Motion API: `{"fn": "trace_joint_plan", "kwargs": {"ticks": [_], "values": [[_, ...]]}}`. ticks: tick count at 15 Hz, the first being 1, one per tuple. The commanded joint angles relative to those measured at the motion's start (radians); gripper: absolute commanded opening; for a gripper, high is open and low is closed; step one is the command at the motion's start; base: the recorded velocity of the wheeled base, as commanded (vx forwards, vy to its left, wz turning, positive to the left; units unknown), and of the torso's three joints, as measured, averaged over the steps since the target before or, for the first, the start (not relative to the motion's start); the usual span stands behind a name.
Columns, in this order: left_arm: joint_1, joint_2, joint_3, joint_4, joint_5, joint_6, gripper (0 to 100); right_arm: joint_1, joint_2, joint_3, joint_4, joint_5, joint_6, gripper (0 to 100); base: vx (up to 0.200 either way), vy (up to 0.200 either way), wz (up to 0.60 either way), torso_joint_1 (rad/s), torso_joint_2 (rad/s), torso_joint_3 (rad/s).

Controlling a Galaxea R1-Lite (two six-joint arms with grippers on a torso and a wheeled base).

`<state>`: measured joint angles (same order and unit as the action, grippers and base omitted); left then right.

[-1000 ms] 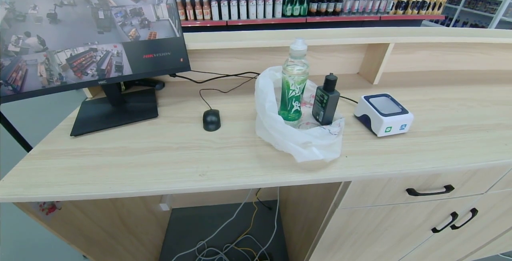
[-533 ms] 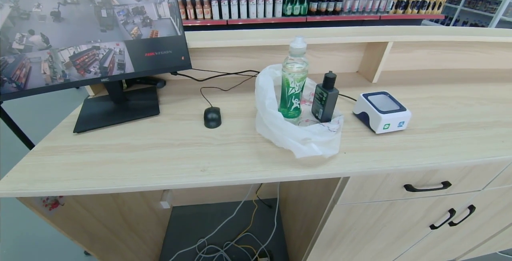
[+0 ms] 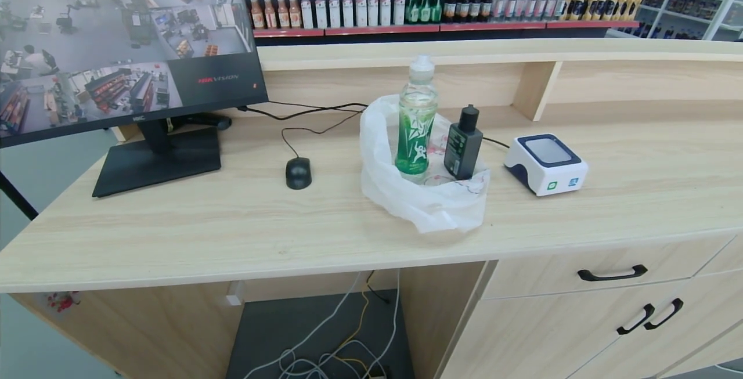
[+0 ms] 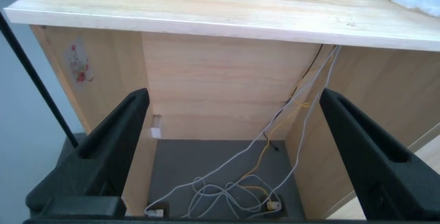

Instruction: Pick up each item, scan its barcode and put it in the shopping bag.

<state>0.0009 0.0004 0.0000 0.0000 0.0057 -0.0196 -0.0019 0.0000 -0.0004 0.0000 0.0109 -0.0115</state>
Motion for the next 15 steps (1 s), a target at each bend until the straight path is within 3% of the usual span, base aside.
{"fn": "trace_joint_plan", "kwargs": {"ticks": [1,15], "values": [[0.001,0.0,0.0,0.0,0.0,-0.002,100,0.0,0.002,0.0,0.0,0.0,-0.001,100,0.0,-0.2,0.0,0.017,0.0,0.002],[0.001,0.0,0.0,0.0,0.0,-0.005,100,0.0,0.002,0.0,0.0,0.0,-0.002,100,0.0,-0.2,0.0,0.001,0.0,0.002]]}}
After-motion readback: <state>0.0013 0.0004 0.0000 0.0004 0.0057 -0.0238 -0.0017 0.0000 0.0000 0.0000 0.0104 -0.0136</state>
